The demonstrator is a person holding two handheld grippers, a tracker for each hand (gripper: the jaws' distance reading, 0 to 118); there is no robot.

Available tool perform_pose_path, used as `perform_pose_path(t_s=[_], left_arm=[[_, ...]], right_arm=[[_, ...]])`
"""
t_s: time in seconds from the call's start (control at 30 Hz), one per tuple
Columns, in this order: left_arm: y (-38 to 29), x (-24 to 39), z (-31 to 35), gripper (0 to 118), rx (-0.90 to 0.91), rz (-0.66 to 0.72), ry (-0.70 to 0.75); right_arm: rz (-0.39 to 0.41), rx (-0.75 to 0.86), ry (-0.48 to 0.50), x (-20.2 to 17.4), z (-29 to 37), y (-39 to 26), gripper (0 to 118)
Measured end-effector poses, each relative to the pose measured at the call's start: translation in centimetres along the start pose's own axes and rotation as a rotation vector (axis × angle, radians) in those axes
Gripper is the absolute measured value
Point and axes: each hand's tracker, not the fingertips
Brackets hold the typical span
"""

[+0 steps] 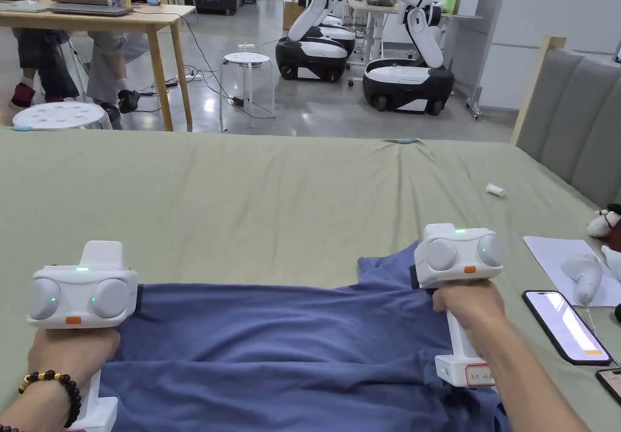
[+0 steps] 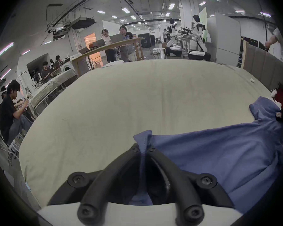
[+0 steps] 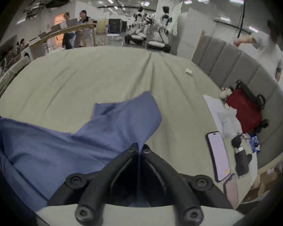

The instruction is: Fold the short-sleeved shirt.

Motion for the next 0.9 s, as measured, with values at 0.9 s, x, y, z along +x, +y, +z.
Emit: perform_pose_path(t_s=[0.9], left_arm=[[-15.5,-2.3,9.5,3,-0.039,-0.078,0.043]], right_arm=[[0.165,-0.071,-0.086,-0.6,9.6,-20.6,1]])
